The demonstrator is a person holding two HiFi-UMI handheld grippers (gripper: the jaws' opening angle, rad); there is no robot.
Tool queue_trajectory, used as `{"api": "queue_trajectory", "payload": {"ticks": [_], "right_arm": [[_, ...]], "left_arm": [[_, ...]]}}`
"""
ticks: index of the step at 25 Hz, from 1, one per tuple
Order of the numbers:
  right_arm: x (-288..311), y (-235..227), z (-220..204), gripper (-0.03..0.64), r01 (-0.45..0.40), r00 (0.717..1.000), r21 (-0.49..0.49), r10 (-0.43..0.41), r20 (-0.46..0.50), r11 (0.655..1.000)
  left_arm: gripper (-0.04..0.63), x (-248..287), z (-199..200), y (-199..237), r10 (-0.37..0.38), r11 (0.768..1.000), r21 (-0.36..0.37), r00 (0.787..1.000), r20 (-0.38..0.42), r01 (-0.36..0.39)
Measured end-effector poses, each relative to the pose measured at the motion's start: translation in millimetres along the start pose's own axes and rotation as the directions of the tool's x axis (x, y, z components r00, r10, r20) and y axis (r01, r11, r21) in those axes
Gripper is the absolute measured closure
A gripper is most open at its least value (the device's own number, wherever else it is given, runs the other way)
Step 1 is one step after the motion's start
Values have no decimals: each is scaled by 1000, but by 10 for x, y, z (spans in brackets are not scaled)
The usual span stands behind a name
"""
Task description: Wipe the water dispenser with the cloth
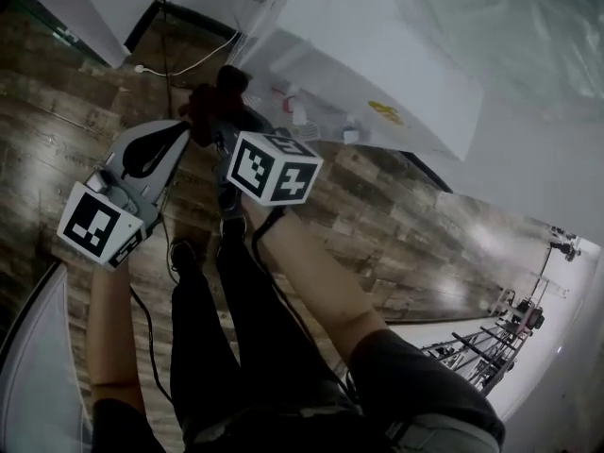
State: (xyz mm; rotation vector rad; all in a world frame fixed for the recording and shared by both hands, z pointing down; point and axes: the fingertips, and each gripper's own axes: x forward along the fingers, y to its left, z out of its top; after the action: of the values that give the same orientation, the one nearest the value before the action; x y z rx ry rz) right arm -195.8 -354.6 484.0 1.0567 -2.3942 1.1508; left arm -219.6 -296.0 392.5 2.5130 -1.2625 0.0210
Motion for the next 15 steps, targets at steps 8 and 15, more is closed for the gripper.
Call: {"api": "queue_trajectory", "payload": {"ticks": [8, 15], "right_arm": [[-496, 560, 515, 555, -14, 997, -40, 17, 77, 999], [-907, 857, 1010, 555, 15, 987, -57, -6, 163, 998]], "left_arm": [[577, -30, 704, -202, -26, 999, 47, 999, 25, 25], [578, -281, 1093, -281, 11, 1000, 19, 998, 59, -13]]}}
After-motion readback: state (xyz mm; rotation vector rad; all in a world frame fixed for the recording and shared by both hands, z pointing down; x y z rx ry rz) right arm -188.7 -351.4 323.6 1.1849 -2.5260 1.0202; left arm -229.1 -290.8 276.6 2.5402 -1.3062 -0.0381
